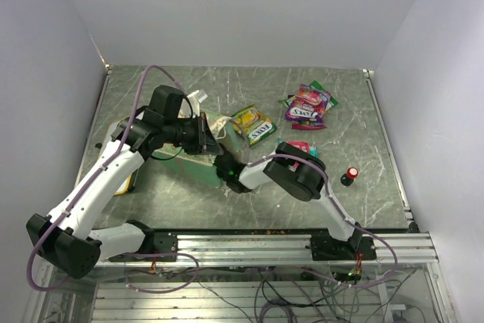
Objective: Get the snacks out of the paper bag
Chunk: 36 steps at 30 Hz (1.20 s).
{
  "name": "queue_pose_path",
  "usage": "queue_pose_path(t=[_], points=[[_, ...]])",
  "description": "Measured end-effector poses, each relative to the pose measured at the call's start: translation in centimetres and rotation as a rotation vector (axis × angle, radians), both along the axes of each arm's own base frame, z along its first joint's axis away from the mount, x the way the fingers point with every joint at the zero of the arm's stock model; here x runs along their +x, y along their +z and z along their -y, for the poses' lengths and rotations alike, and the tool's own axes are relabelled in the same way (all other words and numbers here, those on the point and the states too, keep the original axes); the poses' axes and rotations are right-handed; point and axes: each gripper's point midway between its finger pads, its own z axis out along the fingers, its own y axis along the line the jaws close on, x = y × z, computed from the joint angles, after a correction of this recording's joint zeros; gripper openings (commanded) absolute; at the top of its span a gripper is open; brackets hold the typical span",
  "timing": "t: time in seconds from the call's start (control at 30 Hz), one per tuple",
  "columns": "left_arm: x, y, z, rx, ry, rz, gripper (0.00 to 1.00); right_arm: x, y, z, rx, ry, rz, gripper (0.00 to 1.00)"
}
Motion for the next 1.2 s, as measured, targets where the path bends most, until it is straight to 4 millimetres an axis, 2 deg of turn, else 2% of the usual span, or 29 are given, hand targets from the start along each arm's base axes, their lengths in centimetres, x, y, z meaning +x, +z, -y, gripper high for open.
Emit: queue_pose_path(t=[0.23,0.47,0.6,0.73,0.83,1.1,1.2], points=[[0.6,0.0,-0.1,0.006,0.035,0.002,0.07,-4.2,0.6,5.9,-0.039,0.031,-0.011,0.00],[1.6,0.6,0.2,0.005,0.049,0.015,0.07,-6.8,1.8,9.6,-0.056,0.044,-0.013,0.00],[2.3,2.6,0.5,-0.021,0.054,0.057,0.07,-6.9,2.5,10.2,-0.078,0.043,-0.014,0.00],[3.1,4.9,0.9,-0.047,0.066,0.104,0.07,-7.5,4.2,11.1,-0.083,0.060,-0.021,0.00],[3.5,5.6,1.1,-0.067,0.078,0.110,0.07,-7.7,5.4,11.2,-0.082,0.076,-0.045,0.00],[5.1,7.6,2.5,-0.142,0.091,0.128,0.07,-8.9,3.7,11.4,-0.259,0.132,-0.186,0.00],[6.0,8.2,2.6,-0.129,0.109,0.140,0.07,-9.2,4.4,12.0,-0.329,0.144,-0.212,0.00]])
